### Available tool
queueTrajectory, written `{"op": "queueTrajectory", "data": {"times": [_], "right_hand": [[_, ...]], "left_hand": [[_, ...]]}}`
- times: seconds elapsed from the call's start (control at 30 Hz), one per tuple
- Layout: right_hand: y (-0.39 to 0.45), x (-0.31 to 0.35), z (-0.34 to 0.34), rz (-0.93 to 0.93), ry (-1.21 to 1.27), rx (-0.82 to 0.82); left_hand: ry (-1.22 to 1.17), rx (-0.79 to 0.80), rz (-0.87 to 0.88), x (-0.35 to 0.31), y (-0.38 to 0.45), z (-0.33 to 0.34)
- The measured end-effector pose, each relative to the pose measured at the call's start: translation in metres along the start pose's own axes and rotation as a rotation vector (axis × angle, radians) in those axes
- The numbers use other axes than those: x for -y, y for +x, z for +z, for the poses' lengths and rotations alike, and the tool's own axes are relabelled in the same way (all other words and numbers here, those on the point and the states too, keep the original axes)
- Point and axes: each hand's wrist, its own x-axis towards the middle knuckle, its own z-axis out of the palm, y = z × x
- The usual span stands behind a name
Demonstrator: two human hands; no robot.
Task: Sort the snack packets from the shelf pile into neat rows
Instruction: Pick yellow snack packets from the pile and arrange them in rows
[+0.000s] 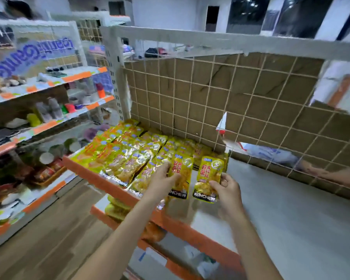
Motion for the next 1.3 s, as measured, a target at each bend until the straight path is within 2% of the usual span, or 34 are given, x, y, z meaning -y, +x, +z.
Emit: {"op": "queueTrajectory", "data": {"times": [0.1, 0.2, 0.3, 0.4, 0.5, 0.6, 0.73, 0.83, 1.0, 1.3], "right_hand": [[0.028, -0.005, -0.008, 0.026, -0.133, -0.108], [0.048, 0.001, -0.004, 0.040, -0.266, -0.172], [0.063, 0.006, 0.004, 0.068, -0.483, -0.209], [0.067, 0.007, 0.011, 0.075, -0.640, -0.259], [0.063, 0.003, 0.017, 0.100, -0.750, -0.323], [0.055, -0.003, 0.020, 0.084, -0.867, -0.358], [0.047, -0.010, 0.024, 0.008, -1.048, -0.342], [0.044, -0.019, 0.028, -0.059, -1.161, -0.367], [0.047, -0.032, 0.035, -0.167, -1.120, -0.481], [0.042, -0.022, 0.038, -0.128, -1.230, -0.510]], "left_hand": [[0.115, -0.006, 0.056, -0.018, 0.029, 0.021], [0.225, 0.070, 0.073, -0.029, 0.055, 0.041], [0.302, 0.153, 0.116, -0.026, 0.076, 0.058], [0.448, 0.134, 0.227, -0.022, 0.082, 0.063], [0.561, 0.191, 0.262, -0.018, 0.086, 0.063], [0.717, 0.194, 0.447, -0.005, 0.096, 0.067], [0.783, 0.241, 0.611, 0.008, 0.104, 0.068], [0.828, 0.207, 0.747, 0.016, 0.107, 0.063], [0.847, 0.294, 0.779, 0.013, 0.110, 0.054], [0.770, 0.266, 0.738, 0.010, 0.114, 0.055]]}}
